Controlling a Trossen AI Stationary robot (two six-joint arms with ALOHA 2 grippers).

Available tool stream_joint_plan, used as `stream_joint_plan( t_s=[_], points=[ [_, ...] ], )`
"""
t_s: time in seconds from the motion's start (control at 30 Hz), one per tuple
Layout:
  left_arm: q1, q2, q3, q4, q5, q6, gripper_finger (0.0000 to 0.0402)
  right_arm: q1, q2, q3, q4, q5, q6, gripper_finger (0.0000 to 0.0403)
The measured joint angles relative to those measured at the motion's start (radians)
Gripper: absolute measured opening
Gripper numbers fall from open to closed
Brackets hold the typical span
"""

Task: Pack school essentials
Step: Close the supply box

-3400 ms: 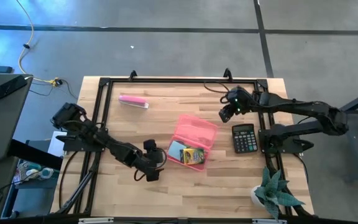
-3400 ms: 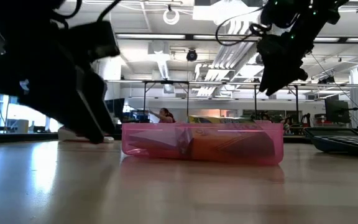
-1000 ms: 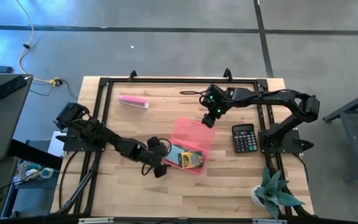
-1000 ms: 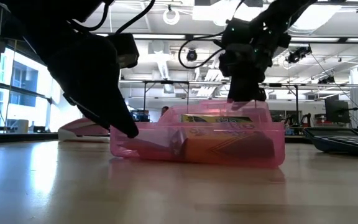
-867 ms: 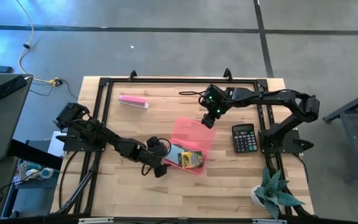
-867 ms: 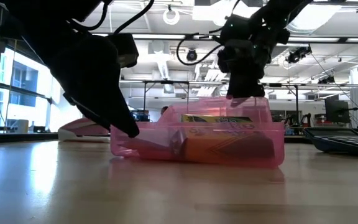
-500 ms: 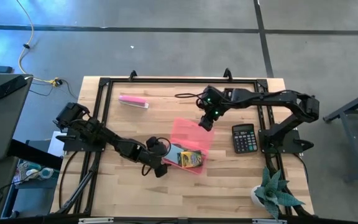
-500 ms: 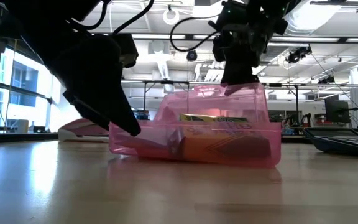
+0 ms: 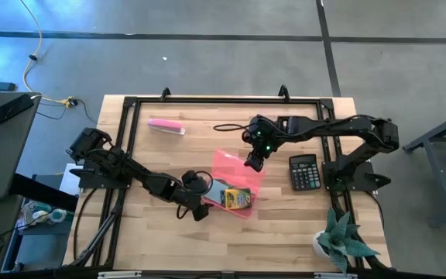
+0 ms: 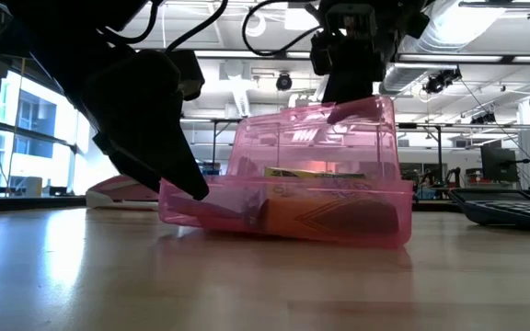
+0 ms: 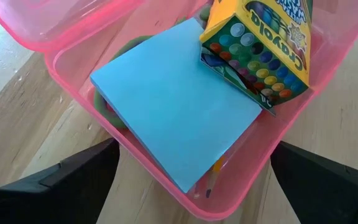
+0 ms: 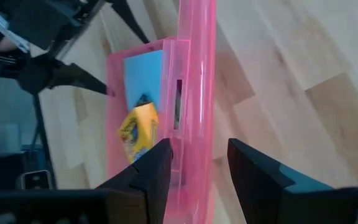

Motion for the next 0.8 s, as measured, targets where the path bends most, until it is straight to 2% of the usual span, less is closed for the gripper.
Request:
stream_joint_plan(
  t_s=[0.47, 0.8],
  points=[
    [0.003, 0.0, 0.0, 0.003, -0.057, -0.028, 0.04, 0.088, -0.003, -0.004, 0.053, -0.038, 0.089, 0.0151],
    [0.002, 0.0, 0.0, 0.003, -0.057, -0.045, 0.04, 0.19, 0.003, -0.006, 0.078, 0.094, 0.131, 0.0151]
  ],
)
